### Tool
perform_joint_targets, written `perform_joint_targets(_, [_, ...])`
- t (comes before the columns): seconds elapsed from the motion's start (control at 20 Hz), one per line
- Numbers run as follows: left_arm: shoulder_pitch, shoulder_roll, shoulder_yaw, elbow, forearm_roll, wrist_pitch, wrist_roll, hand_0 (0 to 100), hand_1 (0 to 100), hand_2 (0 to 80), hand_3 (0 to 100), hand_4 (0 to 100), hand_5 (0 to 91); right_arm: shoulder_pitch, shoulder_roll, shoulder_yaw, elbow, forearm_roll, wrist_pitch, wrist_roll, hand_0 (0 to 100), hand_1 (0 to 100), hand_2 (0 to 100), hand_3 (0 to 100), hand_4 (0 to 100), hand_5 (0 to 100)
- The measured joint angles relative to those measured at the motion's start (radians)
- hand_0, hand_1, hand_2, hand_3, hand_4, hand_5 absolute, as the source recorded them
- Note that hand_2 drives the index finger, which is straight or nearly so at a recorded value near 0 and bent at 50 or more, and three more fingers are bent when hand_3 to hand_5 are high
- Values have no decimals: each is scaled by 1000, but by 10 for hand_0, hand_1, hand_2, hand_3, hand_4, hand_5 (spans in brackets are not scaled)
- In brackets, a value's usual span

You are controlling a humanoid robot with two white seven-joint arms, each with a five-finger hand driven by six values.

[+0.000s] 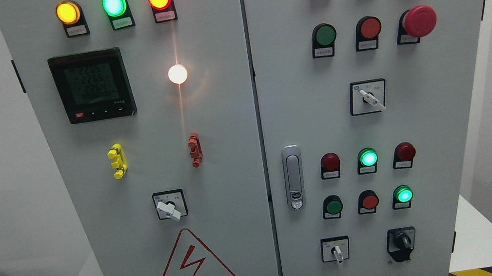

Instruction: Flip black knob to close circuit

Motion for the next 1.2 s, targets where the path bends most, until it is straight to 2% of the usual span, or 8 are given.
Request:
perform_joint_targets(0.65, [0,0,0,0,0,0,2,120,556,0,0,0,0,1,0,-24,-13,43,5,3,0,118,0,0,0,0])
perform_joint_targets(0.8, [0,0,0,0,0,0,2,120,556,0,0,0,0,6,0,-35,-42,106,36,5,0,115,0,23,0,0])
perform_joint_targets(0.85, [0,0,0,0,0,0,2,120,556,0,0,0,0,8,1,-41,-56,130,51,5,0,114,11,59,0,0])
perform_joint_targets(1.05, [0,0,0,0,0,0,2,120,556,0,0,0,0,16,2,-58,-120,235,99,-6,0,106,121,162,137,0])
perform_joint_targets(1.2, [0,0,0,0,-1,0,2,120,556,0,0,0,0,19,3,-65,-180,314,129,-9,0,108,201,232,230,80])
